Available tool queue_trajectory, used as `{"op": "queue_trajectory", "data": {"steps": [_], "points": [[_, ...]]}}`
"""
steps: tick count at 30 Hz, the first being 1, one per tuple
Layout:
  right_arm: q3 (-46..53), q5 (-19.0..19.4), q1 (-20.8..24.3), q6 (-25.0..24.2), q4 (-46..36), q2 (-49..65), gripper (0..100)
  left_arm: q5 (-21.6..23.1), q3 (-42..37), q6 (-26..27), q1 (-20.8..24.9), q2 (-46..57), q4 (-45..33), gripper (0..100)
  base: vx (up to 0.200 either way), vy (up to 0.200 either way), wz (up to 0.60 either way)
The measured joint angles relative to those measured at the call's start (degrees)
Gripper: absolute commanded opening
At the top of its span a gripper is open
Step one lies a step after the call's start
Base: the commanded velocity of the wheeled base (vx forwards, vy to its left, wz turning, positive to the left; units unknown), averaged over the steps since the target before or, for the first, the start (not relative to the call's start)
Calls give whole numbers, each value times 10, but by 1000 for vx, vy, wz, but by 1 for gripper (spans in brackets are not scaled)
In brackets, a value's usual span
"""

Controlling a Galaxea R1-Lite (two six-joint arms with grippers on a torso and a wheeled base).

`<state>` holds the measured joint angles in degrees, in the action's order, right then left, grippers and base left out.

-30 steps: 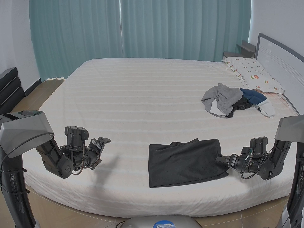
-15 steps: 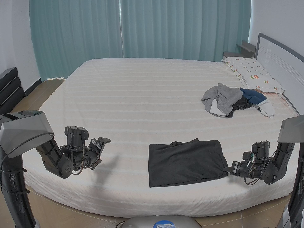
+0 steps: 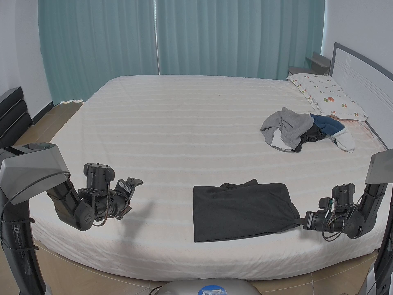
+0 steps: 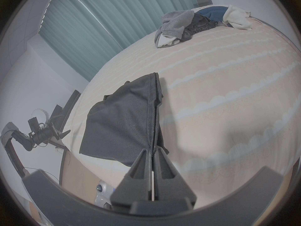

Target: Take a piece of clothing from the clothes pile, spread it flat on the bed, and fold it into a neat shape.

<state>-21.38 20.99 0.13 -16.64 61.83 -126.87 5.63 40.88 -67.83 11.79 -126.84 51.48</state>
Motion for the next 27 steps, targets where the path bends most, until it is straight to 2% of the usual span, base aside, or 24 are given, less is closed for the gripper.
{"op": "queue_trajectory", "data": {"steps": [9, 10, 19, 23, 27], "points": [[4, 0, -3, 12, 4, -9, 0, 0, 0, 0, 0, 0, 0, 100, 0, 0, 0], [4, 0, -3, 14, 4, -10, 100, 0, 0, 0, 0, 0, 0, 100, 0, 0, 0], [-11, 6, -10, -5, 16, -12, 100, 0, 0, 0, 0, 0, 0, 100, 0, 0, 0], [-34, 8, -13, -68, 28, -12, 100, -1, 1, -1, 0, 0, 0, 100, 0, 0, 0], [-72, 5, -12, -159, 46, -18, 100, -1, 3, -1, 0, 0, 0, 100, 200, 0, 0]]}}
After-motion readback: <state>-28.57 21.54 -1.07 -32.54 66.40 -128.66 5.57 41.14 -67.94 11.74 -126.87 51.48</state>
